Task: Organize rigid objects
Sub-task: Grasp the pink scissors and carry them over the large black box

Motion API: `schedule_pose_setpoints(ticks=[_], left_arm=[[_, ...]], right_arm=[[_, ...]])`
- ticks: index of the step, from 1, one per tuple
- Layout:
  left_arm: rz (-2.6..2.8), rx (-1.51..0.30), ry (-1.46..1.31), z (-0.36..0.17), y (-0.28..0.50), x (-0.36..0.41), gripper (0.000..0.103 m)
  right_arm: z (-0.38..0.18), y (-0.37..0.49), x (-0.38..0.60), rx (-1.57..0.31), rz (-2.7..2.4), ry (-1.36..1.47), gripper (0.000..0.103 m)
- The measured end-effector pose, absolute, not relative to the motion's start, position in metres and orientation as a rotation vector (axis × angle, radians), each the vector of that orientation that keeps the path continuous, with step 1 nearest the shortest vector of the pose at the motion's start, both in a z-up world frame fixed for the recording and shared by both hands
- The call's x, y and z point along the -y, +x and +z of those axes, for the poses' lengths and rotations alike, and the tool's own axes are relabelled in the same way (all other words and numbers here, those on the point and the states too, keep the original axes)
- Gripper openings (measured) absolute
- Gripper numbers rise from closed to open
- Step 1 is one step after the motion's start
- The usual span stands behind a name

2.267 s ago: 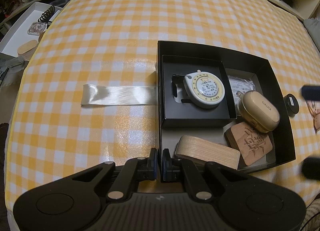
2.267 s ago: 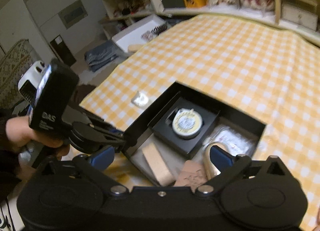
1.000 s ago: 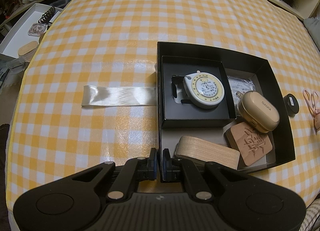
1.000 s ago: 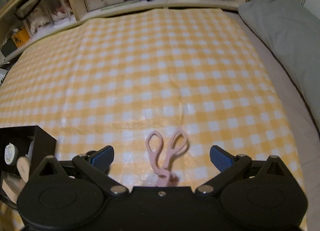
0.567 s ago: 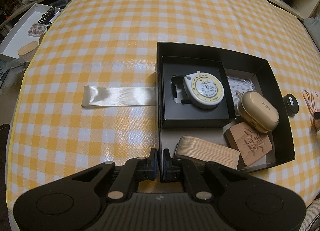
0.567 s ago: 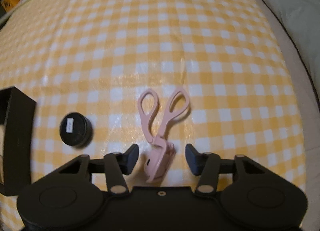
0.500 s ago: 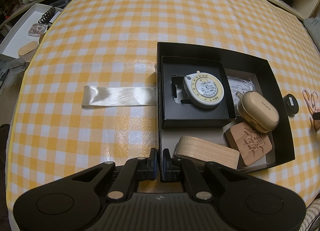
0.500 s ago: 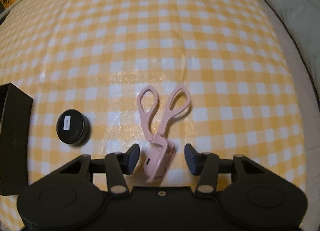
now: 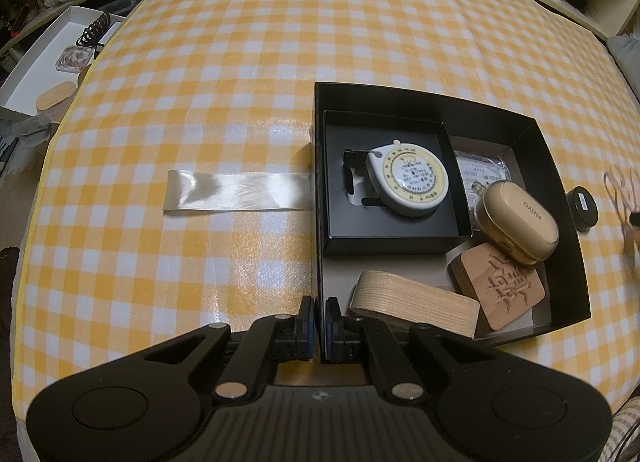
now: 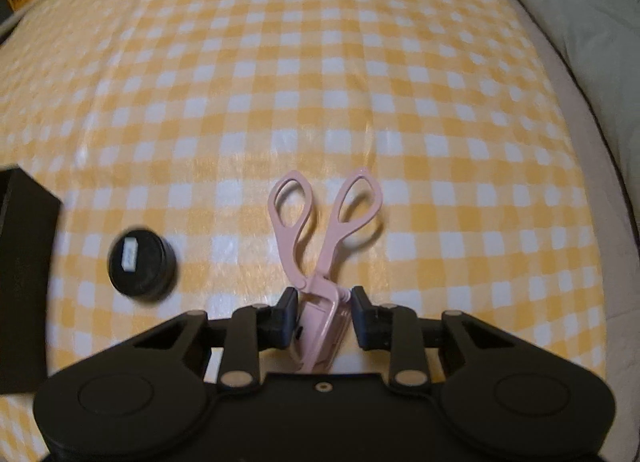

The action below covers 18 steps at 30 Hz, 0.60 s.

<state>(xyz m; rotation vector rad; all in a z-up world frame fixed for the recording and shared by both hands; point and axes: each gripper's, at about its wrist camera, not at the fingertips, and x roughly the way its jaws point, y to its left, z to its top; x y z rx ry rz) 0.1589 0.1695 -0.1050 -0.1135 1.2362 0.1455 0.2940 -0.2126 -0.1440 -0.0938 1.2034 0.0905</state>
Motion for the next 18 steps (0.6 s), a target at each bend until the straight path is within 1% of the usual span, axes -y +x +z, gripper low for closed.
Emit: schedule_pose_setpoints(ticks=[5, 8, 13, 18], left_arm=[[0.146, -1.237, -0.111, -0.104, 0.159, -0.17, 0.006], [0.146, -1.237, -0.11, -0.103, 0.159, -0.169, 0.006], [0.146, -1.237, -0.111, -0.104, 0.159, -0.169, 0.006], [0.146, -1.237, -0.111, -0.104, 0.159, -0.169, 0.007]], right_arm=[[-0.103, 0.283, 0.208, -1.088, 0.196, -0.019, 0.029], [-0.079, 0.266, 0.182, -1.002, 0.343, -0.022, 0.029], [-0.055, 0.233, 0.13, -0.908, 0.592, -0.084, 0.029], [-0.053, 0.198, 0.073, -0.857, 0.776, -0.233, 0.029]])
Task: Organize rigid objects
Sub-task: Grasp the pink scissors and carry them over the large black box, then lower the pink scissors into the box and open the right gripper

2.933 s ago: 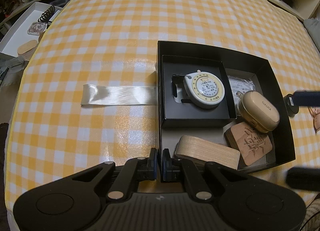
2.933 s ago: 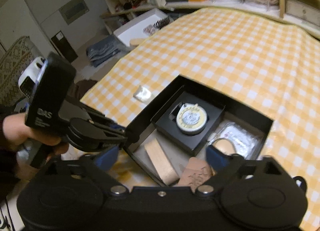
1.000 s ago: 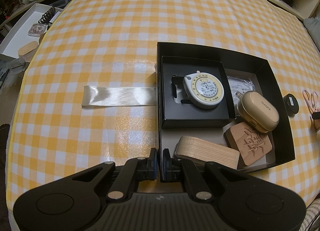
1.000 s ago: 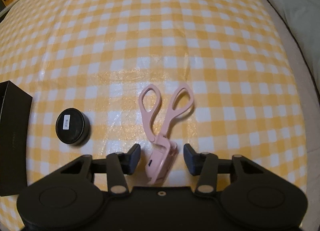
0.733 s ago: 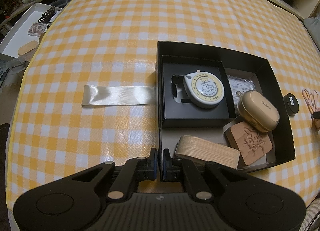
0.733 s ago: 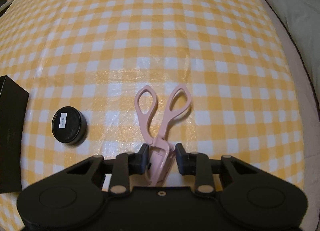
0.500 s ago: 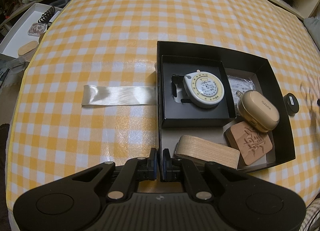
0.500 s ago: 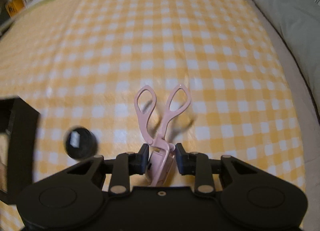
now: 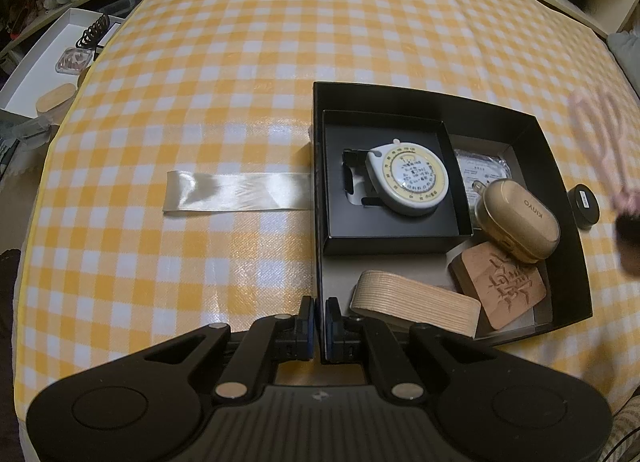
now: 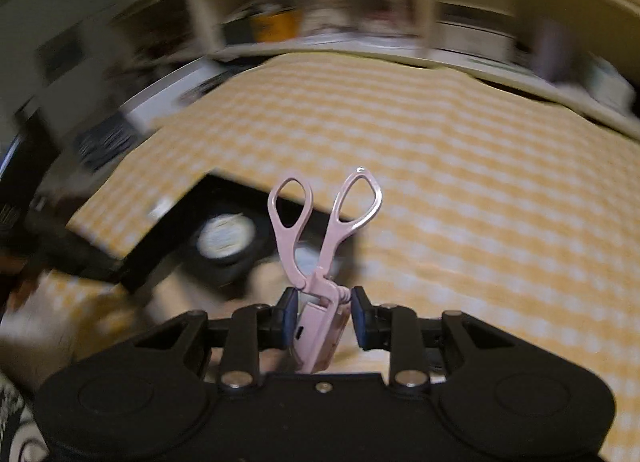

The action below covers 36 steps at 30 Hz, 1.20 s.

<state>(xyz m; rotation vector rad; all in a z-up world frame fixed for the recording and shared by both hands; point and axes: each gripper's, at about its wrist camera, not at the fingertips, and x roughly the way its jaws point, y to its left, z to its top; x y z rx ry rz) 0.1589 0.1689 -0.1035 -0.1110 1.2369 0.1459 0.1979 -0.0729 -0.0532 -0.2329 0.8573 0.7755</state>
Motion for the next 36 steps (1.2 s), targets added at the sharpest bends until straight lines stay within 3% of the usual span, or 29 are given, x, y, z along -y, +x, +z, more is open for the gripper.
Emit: schedule_pose_setpoints(ticks=[12, 18, 21, 28, 31, 33, 36], left_arm=[[0.147, -1.237, -0.111, -0.103, 0.159, -0.168, 0.007], [0.145, -1.239, -0.108, -0.102, 0.16, -0.17, 0.007], [0.144, -1.242, -0.106, -0.103, 0.16, -0.169, 0.007], [0.143, -1.243, -0.105, -0.104, 0.161, -0.17, 0.007], [0.144, -1.243, -0.104, -0.104, 0.161, -0.17, 0.007], [0.144, -1.243, -0.104, -0.104, 0.161, -0.169, 0.007], [0.144, -1.243, -0.105, -0.104, 0.161, -0.17, 0.007]], right_arm=[[-0.069, 0.173, 0.009, -0.697, 1.038, -0.518, 0.029], [-0.084, 0.174, 0.005, -0.739, 1.11, -0.578, 0.031], [-0.088, 0.175, 0.006, -0.781, 1.073, -0.566, 0.052], [-0.087, 0.181, 0.016, -0.845, 1.039, -0.508, 0.058], [-0.085, 0.185, 0.017, -0.881, 1.036, -0.464, 0.066], [-0.081, 0.187, 0.019, -0.914, 1.042, -0.416, 0.077], [-0.074, 0.189, 0.023, -0.916, 1.052, -0.364, 0.079]])
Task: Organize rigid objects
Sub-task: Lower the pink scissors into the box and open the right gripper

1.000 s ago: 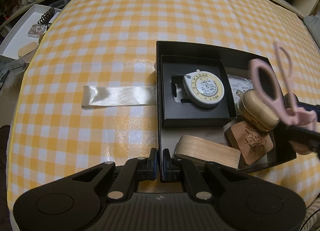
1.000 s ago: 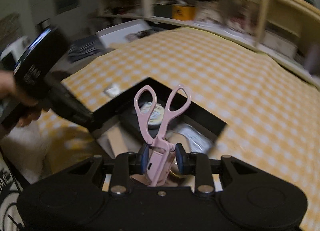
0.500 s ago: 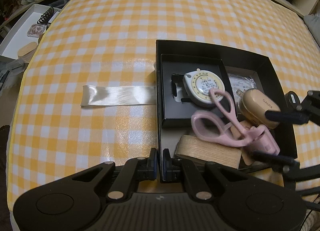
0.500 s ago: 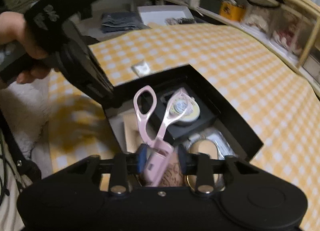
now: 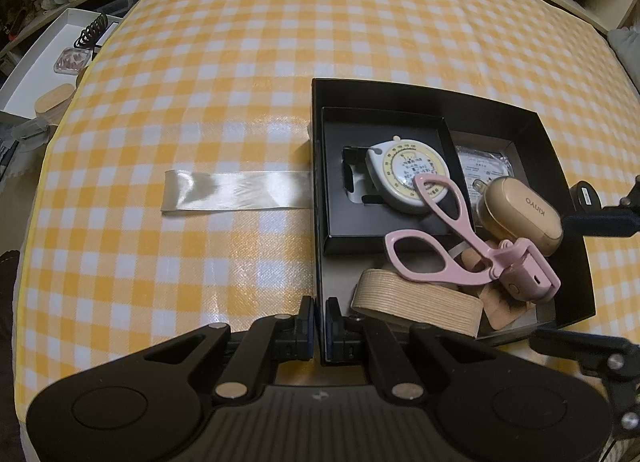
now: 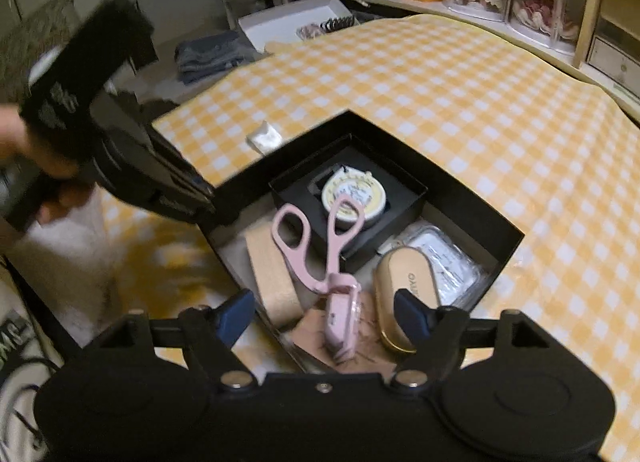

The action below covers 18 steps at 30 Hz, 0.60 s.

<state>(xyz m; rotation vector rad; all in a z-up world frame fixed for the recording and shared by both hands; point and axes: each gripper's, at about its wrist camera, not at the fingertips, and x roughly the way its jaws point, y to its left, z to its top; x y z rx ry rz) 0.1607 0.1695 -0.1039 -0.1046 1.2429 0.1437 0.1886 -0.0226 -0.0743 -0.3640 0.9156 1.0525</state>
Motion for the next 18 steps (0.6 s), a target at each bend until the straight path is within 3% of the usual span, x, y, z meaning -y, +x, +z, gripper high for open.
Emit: schedule_pose_setpoints(ticks=[6, 18], left_arm=[[0.144, -1.243, -0.104, -0.104, 0.161, -0.169, 0.007], [0.145, -1.244, -0.103, -0.104, 0.161, -0.169, 0.007]], right_arm=[[-0.054, 0.188, 0.034, -0.855, 1.033, -0.282, 0.103], [-0.026, 0.223, 0.099, -0.764, 0.7, -0.04, 0.103]])
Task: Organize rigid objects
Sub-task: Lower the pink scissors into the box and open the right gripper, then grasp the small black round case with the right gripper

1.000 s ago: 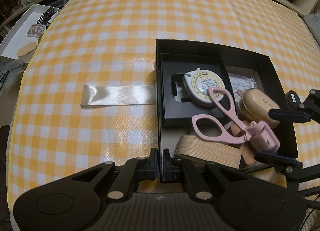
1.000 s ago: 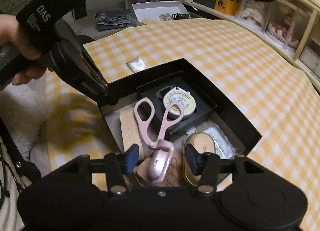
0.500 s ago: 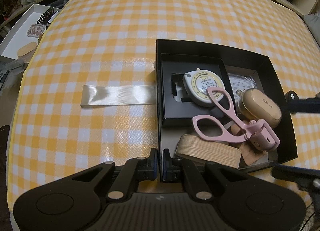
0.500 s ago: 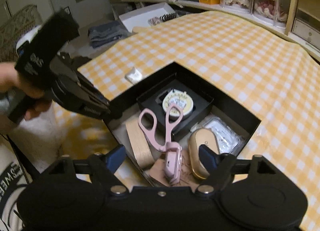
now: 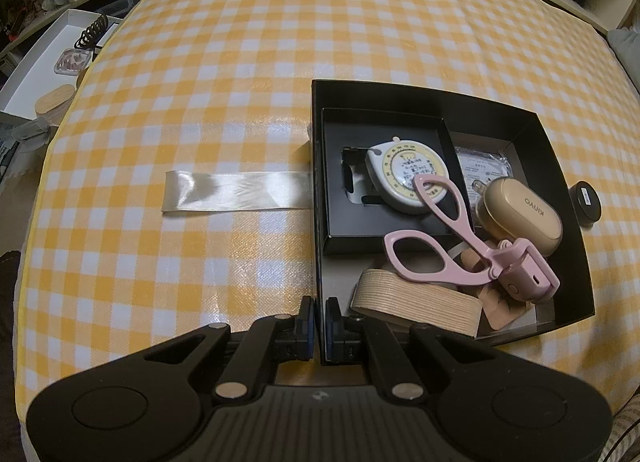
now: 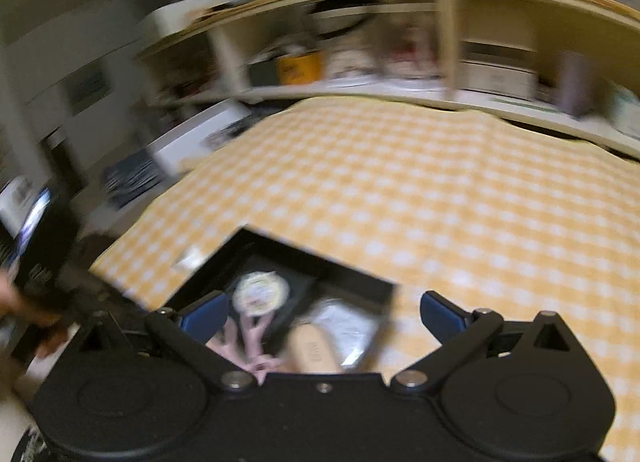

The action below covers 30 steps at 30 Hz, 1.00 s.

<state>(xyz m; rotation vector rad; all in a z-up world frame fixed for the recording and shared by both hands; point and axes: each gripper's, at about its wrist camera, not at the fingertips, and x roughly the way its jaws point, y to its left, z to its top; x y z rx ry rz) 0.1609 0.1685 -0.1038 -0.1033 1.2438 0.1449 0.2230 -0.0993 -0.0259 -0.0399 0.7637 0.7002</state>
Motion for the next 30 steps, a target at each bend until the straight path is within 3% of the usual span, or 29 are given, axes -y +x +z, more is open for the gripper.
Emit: schedule_pose_setpoints(ticks=[11, 23, 30], left_arm=[[0.145, -1.244, -0.103, -0.104, 0.161, -0.168, 0.007], [0.146, -1.244, -0.103, -0.104, 0.161, -0.167, 0.007], [0.147, -1.245, -0.103, -0.104, 0.161, -0.167, 0.007]], right_arm=[[-0.069, 0.273, 0.161, -0.919, 0.29, 0.057, 0.103], [-0.12, 0.279, 0.159, -1.07, 0.19, 0.056, 0.102], [-0.13, 0.274, 0.143, -1.087, 0.223, 0.015, 0.08]])
